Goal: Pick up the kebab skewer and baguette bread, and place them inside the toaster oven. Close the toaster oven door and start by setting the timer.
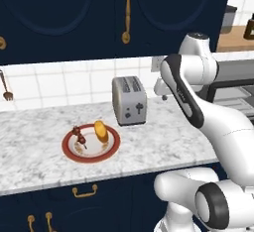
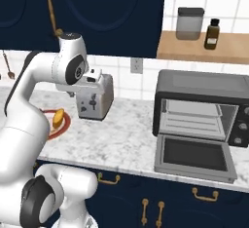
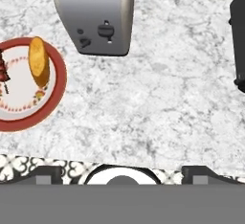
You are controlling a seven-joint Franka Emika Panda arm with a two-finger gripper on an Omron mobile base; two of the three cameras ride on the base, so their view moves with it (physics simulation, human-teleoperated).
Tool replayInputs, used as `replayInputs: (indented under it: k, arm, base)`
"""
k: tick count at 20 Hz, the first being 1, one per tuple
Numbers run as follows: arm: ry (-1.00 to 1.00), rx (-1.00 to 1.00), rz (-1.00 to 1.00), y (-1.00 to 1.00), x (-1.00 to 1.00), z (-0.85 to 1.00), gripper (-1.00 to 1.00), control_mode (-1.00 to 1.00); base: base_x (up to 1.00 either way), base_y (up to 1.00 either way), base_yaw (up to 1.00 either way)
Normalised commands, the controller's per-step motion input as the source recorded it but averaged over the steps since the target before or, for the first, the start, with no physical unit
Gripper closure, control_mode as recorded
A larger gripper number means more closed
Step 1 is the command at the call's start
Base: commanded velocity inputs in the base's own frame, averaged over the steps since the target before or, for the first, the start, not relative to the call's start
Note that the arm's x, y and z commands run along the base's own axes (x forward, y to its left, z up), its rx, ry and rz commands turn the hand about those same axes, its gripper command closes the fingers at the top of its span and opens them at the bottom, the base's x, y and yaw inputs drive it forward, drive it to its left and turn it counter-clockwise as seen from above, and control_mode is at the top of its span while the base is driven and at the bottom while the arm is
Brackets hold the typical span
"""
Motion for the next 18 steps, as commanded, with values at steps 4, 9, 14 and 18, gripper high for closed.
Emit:
replayInputs:
  k: [4, 9, 14, 18]
  arm:
    - [0.00, 0.00, 0.00, 0.00, 0.00, 0.00, -1.00, 1.00]
    - [0.00, 0.00, 0.00, 0.00, 0.00, 0.00, -1.00, 1.00]
    - [0.00, 0.00, 0.00, 0.00, 0.00, 0.00, -1.00, 1.00]
    - [0.00, 0.00, 0.00, 0.00, 0.00, 0.00, -1.00, 1.00]
  base:
    - [0.00, -0.60, 0.00]
    - [0.00, -0.56, 0.00]
    - [0.00, -0.20, 0.00]
    - [0.00, 0.00, 0.00]
